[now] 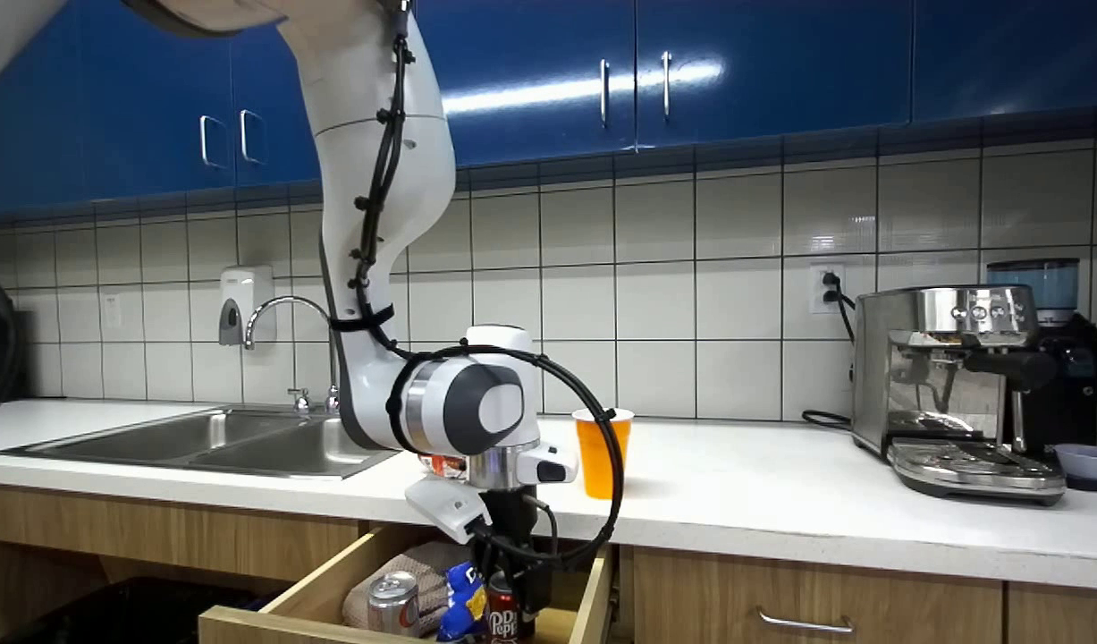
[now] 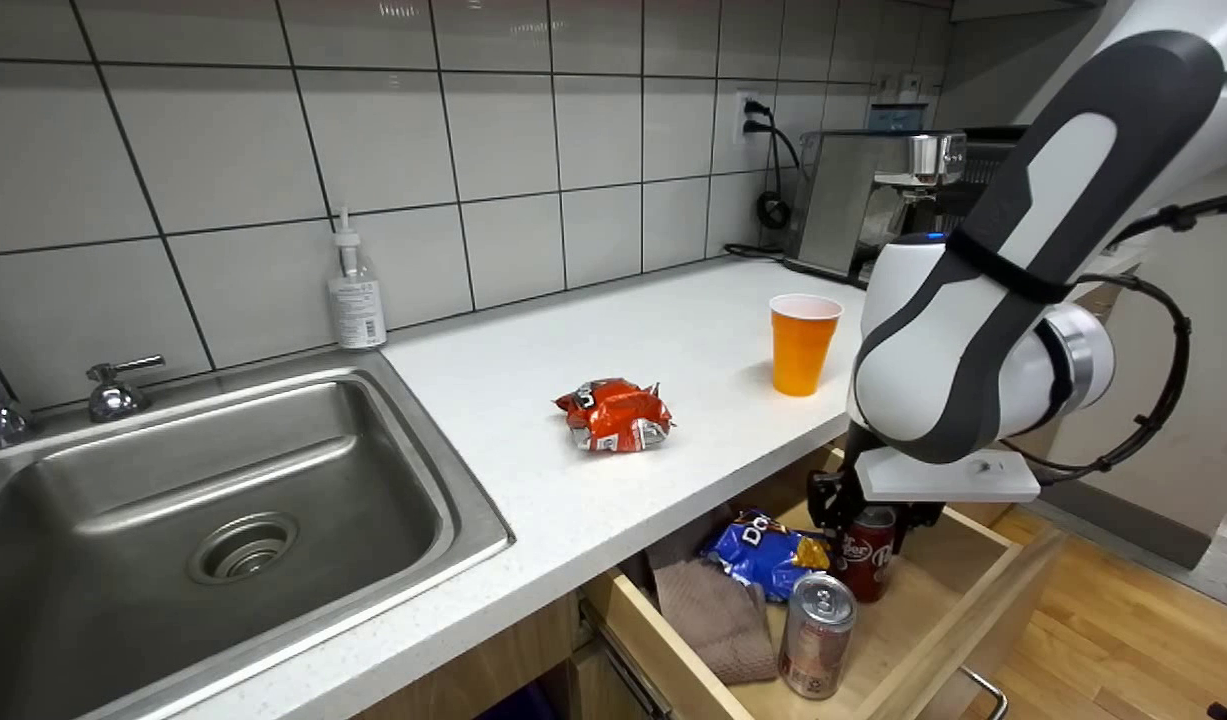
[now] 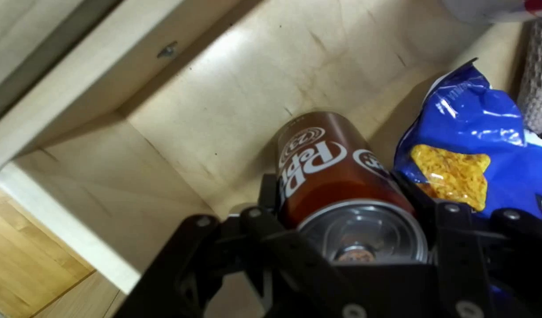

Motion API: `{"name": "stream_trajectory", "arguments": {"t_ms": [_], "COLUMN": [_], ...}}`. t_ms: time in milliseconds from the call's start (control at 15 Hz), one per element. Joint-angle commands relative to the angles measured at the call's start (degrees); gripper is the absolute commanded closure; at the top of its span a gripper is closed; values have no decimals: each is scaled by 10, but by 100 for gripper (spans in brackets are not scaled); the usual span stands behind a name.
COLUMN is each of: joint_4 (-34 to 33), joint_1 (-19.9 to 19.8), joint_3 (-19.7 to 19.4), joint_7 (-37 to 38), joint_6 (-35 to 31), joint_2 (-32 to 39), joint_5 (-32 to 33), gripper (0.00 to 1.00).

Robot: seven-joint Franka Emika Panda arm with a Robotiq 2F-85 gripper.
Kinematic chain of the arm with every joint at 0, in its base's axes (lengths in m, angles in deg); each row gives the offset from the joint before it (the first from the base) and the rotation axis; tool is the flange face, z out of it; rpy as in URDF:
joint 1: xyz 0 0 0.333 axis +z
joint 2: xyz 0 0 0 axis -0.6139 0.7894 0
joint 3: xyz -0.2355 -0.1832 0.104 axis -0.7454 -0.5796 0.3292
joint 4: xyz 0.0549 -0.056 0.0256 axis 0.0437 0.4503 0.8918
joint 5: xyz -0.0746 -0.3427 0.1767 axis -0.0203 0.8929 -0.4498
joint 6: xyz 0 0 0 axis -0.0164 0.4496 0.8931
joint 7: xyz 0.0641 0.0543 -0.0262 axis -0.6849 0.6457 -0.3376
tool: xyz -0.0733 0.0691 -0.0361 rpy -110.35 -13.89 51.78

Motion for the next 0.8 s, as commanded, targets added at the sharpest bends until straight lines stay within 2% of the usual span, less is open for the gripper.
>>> {"name": "stream_trajectory", "arguments": {"t_ms": [0, 333, 400, 600, 733], "joint_4": [-24, -22, -21, -17, -9], "joint_1": [5, 5, 6, 16, 21], "joint_3": [7, 13, 12, 7, 6], "joint_7": [-3, -7, -7, -6, -8], "joint_6": [6, 7, 9, 15, 12], "joint_2": [16, 10, 7, -6, -22], "joint_5": [-15, -16, -14, -7, -4], "gripper": [61, 61, 11, 0, 0]}}
